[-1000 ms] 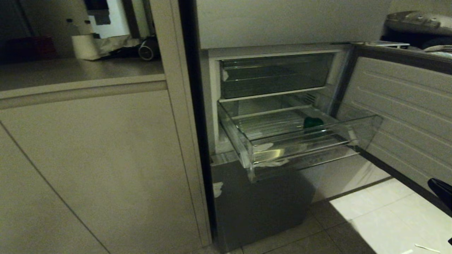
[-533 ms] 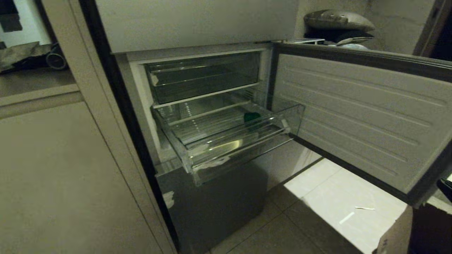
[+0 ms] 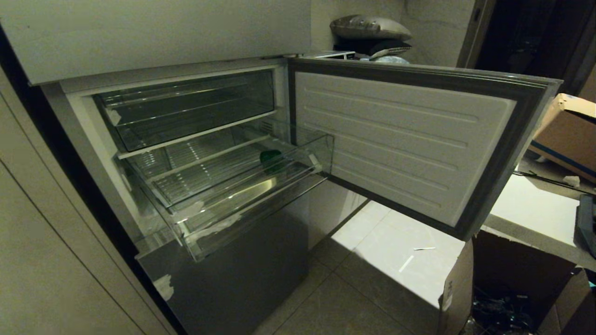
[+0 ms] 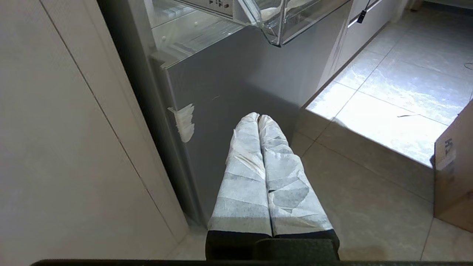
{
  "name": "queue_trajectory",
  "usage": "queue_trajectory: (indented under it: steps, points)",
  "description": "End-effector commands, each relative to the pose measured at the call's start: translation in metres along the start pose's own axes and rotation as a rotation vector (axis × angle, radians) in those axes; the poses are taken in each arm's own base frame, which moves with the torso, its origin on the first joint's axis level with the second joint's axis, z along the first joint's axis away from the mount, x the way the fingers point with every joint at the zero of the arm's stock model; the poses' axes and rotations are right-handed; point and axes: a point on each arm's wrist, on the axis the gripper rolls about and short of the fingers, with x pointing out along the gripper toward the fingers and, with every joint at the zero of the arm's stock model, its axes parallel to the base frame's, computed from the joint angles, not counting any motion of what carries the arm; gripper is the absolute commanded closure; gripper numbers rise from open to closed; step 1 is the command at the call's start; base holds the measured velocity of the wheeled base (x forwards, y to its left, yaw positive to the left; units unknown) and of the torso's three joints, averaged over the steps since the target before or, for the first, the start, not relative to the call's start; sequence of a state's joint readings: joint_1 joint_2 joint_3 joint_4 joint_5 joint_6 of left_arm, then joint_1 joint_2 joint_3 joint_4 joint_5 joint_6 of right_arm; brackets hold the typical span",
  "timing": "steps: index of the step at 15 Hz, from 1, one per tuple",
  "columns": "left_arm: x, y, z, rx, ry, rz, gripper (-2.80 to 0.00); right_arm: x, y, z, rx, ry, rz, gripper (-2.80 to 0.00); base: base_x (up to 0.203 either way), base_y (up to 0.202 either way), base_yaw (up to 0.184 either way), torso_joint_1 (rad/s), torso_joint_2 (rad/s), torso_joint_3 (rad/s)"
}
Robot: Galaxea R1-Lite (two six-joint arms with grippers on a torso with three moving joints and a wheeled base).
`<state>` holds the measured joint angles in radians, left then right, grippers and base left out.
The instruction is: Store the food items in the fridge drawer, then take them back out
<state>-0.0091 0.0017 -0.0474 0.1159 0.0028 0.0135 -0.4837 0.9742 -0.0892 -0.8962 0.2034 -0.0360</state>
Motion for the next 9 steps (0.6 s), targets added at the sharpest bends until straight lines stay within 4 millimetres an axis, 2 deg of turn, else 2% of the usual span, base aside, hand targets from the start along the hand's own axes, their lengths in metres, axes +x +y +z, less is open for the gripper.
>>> queue_trajectory:
  steps: [1, 4, 9]
  points:
    - [0.0, 0.0, 0.0, 0.0, 0.0, 0.0, 0.0, 0.013, -0.031, 0.002, 0.017, 0.048, -0.22, 0.0, 0.0, 0.0, 0.0, 0.0, 0.0, 0.0]
    - [0.0, 0.0, 0.0, 0.0, 0.0, 0.0, 0.0, 0.036, -0.069, 0.009, 0.061, 0.08, -0.377, 0.0, 0.0, 0.0, 0.0, 0.0, 0.0, 0.0]
    - [0.0, 0.0, 0.0, 0.0, 0.0, 0.0, 0.0, 0.069, -0.125, -0.003, 0.169, 0.156, -0.507, 0.0, 0.0, 0.0, 0.0, 0.0, 0.0, 0.0]
